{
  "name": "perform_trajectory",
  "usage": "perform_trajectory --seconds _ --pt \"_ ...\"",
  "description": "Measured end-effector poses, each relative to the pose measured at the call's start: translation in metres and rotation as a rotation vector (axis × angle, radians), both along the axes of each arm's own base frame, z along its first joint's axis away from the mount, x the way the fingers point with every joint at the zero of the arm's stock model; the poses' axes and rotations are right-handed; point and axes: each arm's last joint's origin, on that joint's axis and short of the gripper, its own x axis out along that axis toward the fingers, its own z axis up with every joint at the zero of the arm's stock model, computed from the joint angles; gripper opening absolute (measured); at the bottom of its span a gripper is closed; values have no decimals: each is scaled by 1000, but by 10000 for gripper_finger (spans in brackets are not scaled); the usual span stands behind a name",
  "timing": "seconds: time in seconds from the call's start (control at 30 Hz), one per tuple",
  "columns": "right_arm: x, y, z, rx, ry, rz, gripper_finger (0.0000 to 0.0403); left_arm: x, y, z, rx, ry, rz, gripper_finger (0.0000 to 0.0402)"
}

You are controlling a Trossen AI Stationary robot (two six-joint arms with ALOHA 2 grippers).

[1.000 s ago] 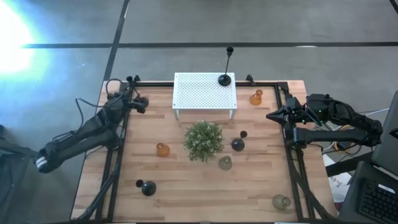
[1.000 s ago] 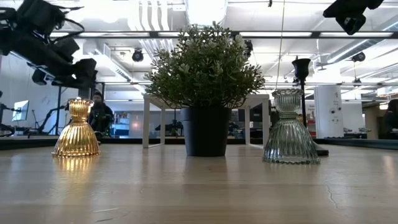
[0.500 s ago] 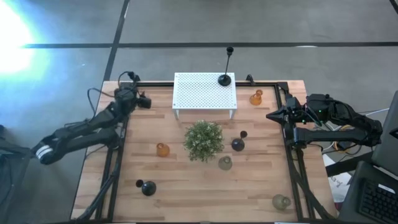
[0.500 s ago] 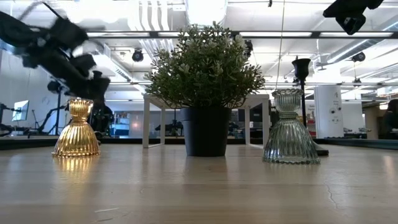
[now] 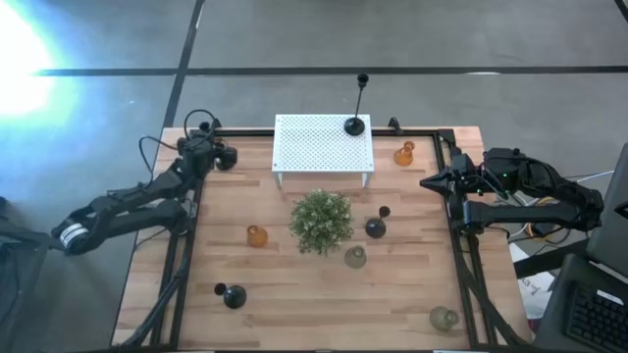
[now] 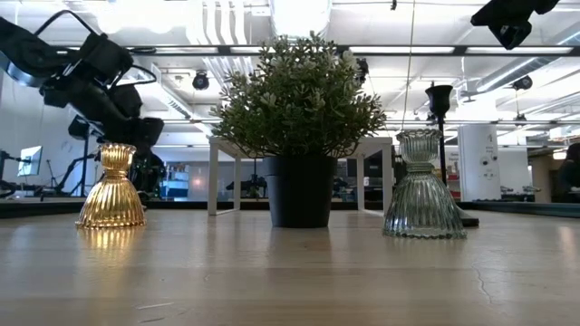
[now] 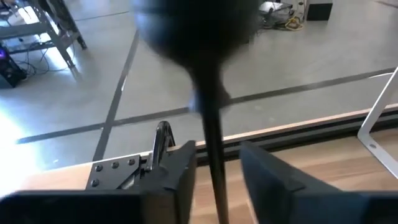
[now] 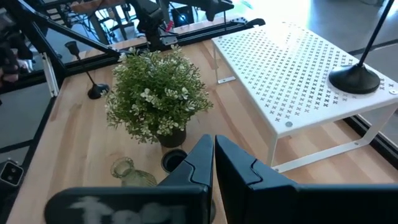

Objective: Pick & Place candle stick holders
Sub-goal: Put the top left black candle holder on the shelf

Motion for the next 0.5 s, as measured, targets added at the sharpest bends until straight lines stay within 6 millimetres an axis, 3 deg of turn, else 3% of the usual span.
perform_trajectory --seconds 0.13,0.5 --pt "0 0 0 1 0 0 13 0 0 0 -1 -17 -7 19" --pt "0 0 0 4 0 0 13 -3 -6 5 12 -48 -78 11"
